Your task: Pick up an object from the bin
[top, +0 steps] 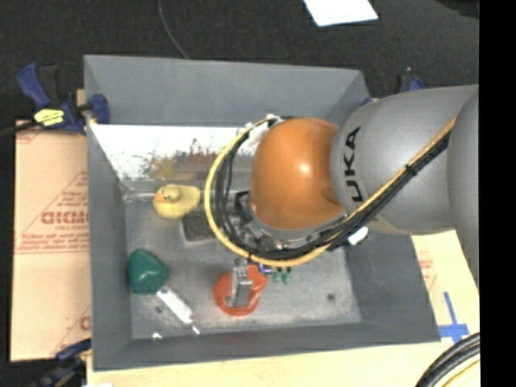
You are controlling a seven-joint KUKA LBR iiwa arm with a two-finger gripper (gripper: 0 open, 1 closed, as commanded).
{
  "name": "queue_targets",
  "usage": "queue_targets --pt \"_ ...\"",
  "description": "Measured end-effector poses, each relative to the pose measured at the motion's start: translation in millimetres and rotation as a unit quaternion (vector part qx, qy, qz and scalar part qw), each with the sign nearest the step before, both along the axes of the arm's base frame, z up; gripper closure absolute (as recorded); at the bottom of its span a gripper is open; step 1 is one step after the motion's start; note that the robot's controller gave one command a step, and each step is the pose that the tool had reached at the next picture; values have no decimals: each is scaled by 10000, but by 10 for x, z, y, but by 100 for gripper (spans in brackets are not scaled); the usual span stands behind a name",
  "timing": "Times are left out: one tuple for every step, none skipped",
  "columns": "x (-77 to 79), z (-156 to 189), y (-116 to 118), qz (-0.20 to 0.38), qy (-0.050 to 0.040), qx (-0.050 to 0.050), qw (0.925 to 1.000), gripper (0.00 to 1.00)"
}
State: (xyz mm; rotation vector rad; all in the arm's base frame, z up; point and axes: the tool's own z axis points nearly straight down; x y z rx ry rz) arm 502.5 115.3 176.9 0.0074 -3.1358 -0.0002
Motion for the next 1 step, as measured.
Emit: queue_targets --pt "18 45 -6 -24 -41 6 10000 0"
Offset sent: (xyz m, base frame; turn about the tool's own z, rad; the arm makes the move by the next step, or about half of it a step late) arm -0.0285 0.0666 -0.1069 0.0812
